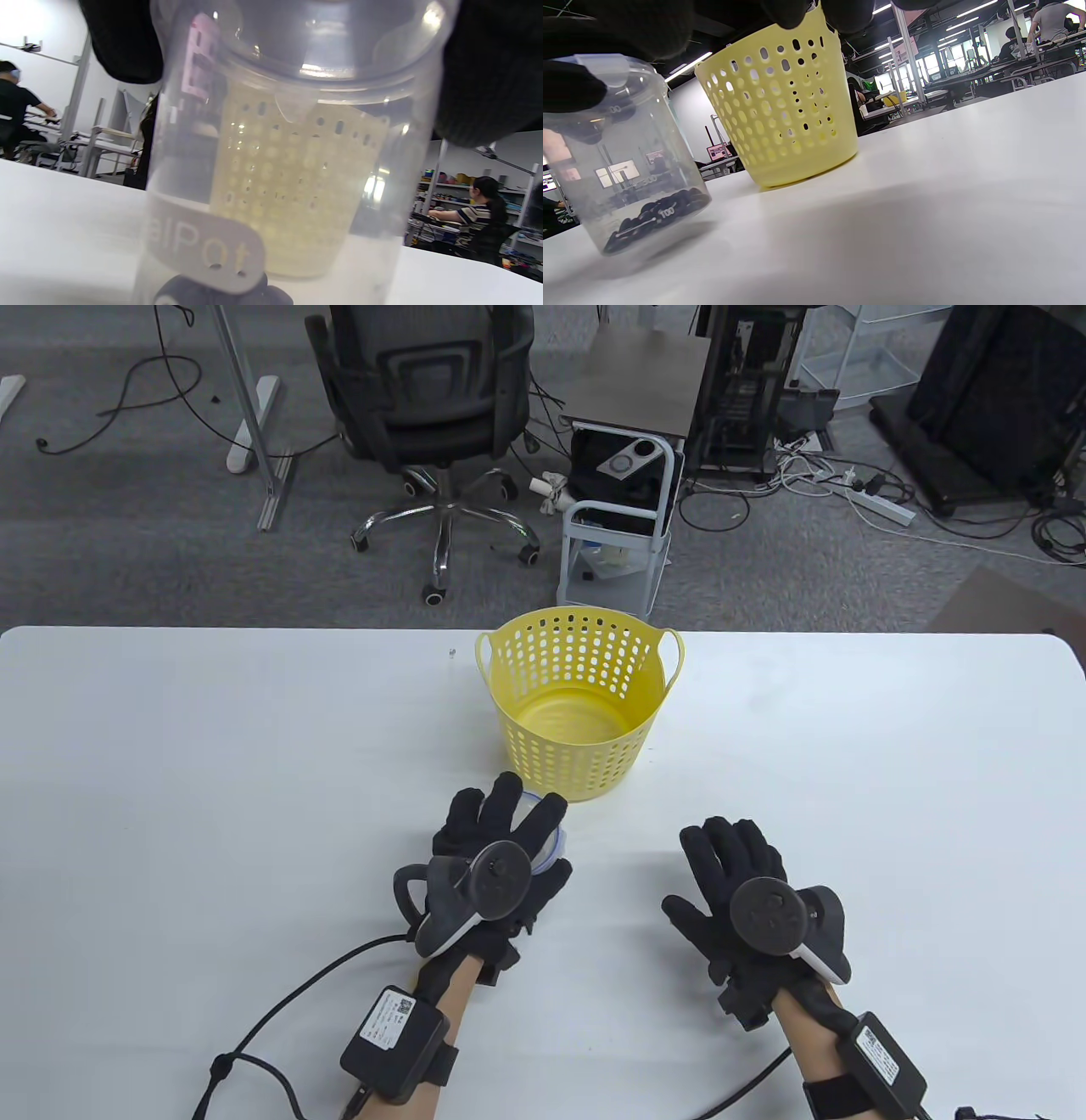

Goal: Pour Go stones into a laundry basket

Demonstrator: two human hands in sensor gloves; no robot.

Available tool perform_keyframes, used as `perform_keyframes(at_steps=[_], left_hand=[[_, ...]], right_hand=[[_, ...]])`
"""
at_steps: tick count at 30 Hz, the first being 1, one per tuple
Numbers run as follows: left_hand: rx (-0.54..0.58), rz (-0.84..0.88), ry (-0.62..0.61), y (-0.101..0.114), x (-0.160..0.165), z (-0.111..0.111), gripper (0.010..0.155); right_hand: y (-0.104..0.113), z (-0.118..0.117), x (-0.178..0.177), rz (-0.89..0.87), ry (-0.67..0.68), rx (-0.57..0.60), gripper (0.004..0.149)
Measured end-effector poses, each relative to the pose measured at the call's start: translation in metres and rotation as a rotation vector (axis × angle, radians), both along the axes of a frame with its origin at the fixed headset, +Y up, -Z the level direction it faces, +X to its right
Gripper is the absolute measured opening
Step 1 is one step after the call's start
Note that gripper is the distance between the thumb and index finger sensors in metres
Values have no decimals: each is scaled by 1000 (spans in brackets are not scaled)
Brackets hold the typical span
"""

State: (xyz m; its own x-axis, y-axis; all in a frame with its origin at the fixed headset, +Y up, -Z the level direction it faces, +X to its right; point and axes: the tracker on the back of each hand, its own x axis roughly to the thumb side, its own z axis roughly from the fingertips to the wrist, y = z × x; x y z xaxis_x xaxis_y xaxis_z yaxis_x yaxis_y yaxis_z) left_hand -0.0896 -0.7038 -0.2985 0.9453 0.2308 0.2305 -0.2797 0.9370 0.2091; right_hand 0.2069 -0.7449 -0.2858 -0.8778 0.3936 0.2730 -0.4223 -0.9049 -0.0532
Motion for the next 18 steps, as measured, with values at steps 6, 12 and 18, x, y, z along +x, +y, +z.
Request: perform_keyframes(at_steps=[6, 12, 18], left_hand=[[2, 1, -56, -4, 12, 6, 77], [-2, -1, -98, -9, 15, 9, 77], [-7, -38, -111, -15, 15, 10, 77]], right_hand=[[-7, -3, 0, 9, -17, -24, 79], [-13, -6, 3, 11, -45, -51, 78], [-13, -5, 3, 13, -52, -51, 77]])
